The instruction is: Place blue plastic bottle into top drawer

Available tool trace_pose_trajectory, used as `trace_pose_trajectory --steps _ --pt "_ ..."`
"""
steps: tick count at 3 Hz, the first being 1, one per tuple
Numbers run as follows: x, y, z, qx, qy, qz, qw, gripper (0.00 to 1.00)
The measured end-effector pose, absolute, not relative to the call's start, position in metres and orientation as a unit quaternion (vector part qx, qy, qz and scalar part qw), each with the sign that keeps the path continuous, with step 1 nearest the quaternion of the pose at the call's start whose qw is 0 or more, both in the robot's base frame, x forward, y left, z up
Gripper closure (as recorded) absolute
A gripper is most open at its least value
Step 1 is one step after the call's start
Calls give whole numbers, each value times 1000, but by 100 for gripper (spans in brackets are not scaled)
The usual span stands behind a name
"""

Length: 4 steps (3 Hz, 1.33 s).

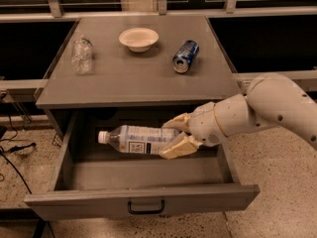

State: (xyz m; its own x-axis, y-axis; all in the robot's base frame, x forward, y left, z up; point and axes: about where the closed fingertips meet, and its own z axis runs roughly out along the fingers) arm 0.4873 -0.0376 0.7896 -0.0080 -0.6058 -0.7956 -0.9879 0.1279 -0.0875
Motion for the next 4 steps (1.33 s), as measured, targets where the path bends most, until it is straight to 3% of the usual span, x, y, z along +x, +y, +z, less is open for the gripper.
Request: trace_pose_trajectory --steps 4 --pt "500 -44 716 -643 673 190 312 100"
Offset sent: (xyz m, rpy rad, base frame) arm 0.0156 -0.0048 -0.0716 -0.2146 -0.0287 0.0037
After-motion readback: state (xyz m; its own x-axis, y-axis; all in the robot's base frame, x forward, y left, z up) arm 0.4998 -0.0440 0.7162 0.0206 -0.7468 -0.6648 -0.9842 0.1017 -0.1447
